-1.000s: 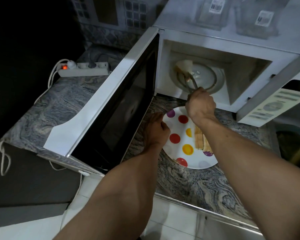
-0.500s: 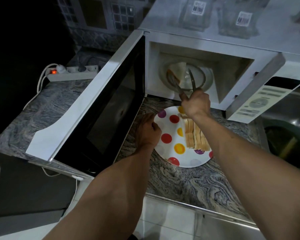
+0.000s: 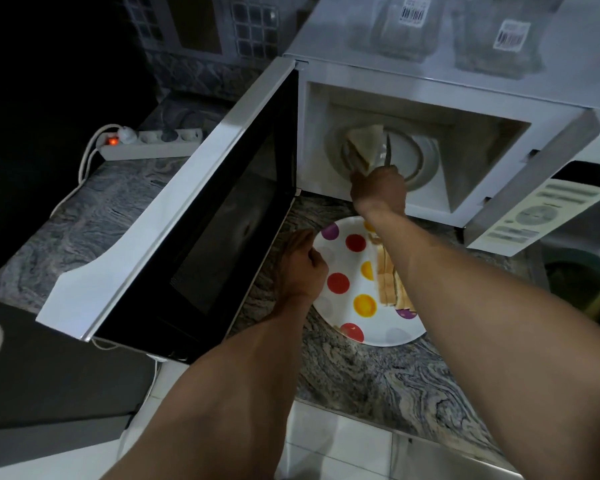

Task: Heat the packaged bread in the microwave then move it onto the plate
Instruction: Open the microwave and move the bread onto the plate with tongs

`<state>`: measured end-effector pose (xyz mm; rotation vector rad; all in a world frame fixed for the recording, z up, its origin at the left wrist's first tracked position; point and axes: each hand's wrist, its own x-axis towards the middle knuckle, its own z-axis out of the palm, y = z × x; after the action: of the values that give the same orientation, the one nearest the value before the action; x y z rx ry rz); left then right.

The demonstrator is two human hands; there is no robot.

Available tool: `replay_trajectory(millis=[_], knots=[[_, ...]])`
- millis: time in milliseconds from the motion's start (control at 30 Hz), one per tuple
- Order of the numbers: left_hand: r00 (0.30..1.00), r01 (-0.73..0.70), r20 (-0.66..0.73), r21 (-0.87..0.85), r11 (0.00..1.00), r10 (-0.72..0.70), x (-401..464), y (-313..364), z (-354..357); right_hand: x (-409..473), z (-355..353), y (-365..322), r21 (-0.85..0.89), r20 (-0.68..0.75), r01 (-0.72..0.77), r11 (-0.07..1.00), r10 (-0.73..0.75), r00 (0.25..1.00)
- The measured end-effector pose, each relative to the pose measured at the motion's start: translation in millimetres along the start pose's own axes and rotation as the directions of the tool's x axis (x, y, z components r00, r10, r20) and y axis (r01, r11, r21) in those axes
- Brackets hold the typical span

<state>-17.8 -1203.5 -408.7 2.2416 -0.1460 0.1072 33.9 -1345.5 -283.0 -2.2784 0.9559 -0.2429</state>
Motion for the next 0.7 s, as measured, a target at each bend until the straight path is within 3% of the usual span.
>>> replay_trajectory(millis=[167, 333, 400, 567, 700], knots=[[1.0, -0.001, -0.007, 0.012, 1.0, 0.001, -0.4, 2.8, -2.2, 4.1, 2.4, -3.2, -0.315, -0.116, 0.197, 0.928, -0.244, 0.963], [1.0, 0.009, 0.01, 0.059, 0.998, -0.01, -0.1, 4.1, -3.5, 3.4, -3.7, -5.7, -0.487, -0.105, 0.294, 0.822, -0.39, 0.915], [1.0, 0.005, -0.017, 0.043, 0.999, -0.004, -0.9, 5.0, -4.2, 4.2, 0.1, -7.9, -0.557, -0.075, 0.289, 0.779, -0.394, 0.916], [1.0, -0.008, -0.03, 0.066, 0.998, 0.01, -0.8, 3.9, -3.9, 8.4, 18.3, -20.4, -0.516, -0.098, 0.193, 0.835, -0.281, 0.955], [1.0, -0.001, -0.001, 0.077, 0.997, 0.001, 0.6, 2.7, -4.3, 7.4, 20.8, -16.9, -0.536, 0.001, 0.269, 0.8, -0.319, 0.948]])
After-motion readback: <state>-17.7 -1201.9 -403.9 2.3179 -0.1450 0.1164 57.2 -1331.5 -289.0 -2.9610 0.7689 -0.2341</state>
